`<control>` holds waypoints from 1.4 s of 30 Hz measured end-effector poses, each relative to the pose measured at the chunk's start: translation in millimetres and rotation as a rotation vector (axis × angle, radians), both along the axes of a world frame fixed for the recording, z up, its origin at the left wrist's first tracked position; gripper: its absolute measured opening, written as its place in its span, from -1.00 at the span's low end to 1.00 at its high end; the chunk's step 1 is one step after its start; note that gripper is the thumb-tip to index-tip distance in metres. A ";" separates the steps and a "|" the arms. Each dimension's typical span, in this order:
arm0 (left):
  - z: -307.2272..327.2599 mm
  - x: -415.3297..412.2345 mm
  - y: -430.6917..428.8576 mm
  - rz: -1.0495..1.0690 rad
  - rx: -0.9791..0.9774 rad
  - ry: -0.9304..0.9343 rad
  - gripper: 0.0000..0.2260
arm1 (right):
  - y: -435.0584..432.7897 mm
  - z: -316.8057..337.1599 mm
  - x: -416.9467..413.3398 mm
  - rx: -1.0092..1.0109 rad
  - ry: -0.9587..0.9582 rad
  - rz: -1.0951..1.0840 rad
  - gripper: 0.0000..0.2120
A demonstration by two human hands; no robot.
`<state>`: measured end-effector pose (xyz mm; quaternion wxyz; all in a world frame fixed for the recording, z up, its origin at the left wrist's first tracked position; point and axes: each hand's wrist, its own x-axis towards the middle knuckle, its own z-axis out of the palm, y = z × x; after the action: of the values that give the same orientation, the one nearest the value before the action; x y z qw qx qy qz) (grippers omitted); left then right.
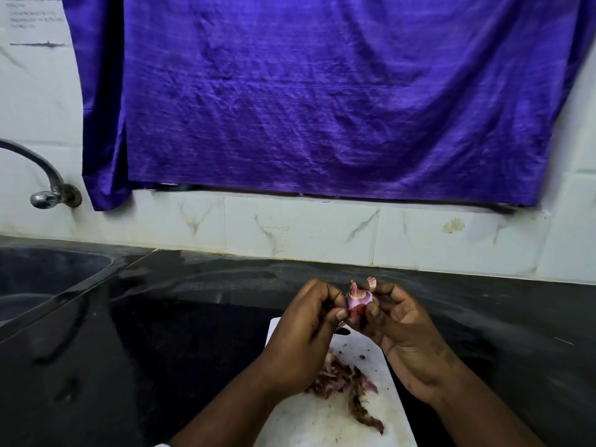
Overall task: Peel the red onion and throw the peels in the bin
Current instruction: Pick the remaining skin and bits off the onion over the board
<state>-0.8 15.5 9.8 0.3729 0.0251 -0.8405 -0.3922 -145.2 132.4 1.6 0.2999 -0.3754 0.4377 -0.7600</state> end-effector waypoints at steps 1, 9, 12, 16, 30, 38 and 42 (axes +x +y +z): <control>0.0 0.3 0.2 0.000 -0.009 0.002 -0.84 | 0.0 0.2 0.9 -0.004 -0.002 0.005 -0.31; -8.4 -4.0 1.6 -0.043 -0.162 0.000 -0.91 | -2.5 0.7 -5.9 -0.076 -0.107 -0.076 -0.19; -8.4 -2.6 0.7 -0.041 -0.204 -0.039 -0.92 | -0.9 1.9 -11.7 -0.128 -0.188 -0.073 -0.46; -10.9 -2.8 -4.3 -0.023 -0.265 -0.158 -0.90 | 5.5 8.1 -19.6 -0.214 -0.303 -0.051 -0.64; -7.0 -0.8 -12.9 0.216 -0.153 0.037 -0.81 | 0.5 1.2 -8.6 0.082 -0.124 -0.041 -0.03; -7.4 -4.4 -8.6 0.090 -0.127 0.091 -0.75 | 1.5 4.0 -1.0 0.122 -0.019 0.007 -0.19; -7.4 -4.8 -9.1 0.087 -0.115 0.071 -0.78 | 3.1 7.2 4.2 0.147 -0.002 0.037 -0.19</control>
<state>-5.6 6.4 2.4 0.4199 0.0260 -0.8461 -0.3274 -141.0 135.5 8.8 0.3411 -0.3596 0.4849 -0.7206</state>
